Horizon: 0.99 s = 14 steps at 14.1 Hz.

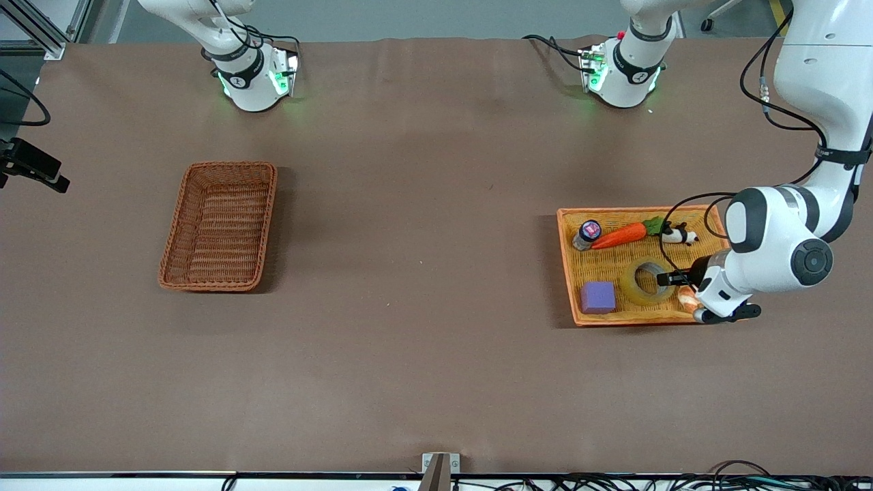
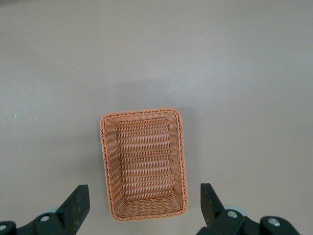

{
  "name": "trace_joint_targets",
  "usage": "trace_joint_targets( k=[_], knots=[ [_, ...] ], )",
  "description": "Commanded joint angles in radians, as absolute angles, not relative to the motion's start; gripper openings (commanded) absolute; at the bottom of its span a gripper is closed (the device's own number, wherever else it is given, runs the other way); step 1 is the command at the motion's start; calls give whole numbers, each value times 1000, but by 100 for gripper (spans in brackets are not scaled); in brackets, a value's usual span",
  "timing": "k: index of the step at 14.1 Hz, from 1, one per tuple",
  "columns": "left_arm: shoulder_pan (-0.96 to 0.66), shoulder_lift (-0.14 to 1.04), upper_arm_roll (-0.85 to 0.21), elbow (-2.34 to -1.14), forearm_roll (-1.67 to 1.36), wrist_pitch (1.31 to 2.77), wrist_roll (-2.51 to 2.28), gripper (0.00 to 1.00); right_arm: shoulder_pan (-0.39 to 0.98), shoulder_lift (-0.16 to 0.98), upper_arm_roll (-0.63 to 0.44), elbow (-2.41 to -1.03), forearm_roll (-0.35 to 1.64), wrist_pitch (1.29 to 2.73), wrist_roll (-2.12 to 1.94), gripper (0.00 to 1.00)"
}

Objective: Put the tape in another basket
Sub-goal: 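Lower the left gripper onto the yellow tape roll in the tray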

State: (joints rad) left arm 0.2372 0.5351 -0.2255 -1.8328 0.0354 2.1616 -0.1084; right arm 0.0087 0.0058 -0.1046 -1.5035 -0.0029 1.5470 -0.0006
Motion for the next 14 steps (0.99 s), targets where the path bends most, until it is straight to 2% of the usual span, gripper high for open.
trace_joint_targets(
  k=[1,3,5,6,7,9,10,12,14],
  knots=[
    [236,548,-225,-1824,84,2172,-127,62,0,11,-103,-1491,14,1539,5,100],
    [236,557,-225,-1825,89,2187,-137,62,0,11,-103,-1491,14,1539,5,100],
    [238,560,-225,-1825,89,2189,-137,57,0,11,-103,-1491,14,1539,5,100],
    [238,569,-227,-1824,89,2189,-137,51,0,11,-103,-1491,14,1539,5,100],
    [236,569,-227,-1825,89,2189,-138,40,0,11,-104,-1491,14,1539,5,100],
    [236,565,-227,-1822,87,2189,-140,6,0,11,-103,-1491,14,1539,5,100],
    [236,561,-227,-1819,87,2186,-140,0,0,11,-103,-1491,14,1539,5,100],
    [242,545,-229,-1793,89,2171,-132,0,0,11,-103,-1491,14,1539,5,100],
    [236,474,-233,-1760,89,2073,-137,0,0,11,-103,-1491,14,1539,5,100]
  ],
)
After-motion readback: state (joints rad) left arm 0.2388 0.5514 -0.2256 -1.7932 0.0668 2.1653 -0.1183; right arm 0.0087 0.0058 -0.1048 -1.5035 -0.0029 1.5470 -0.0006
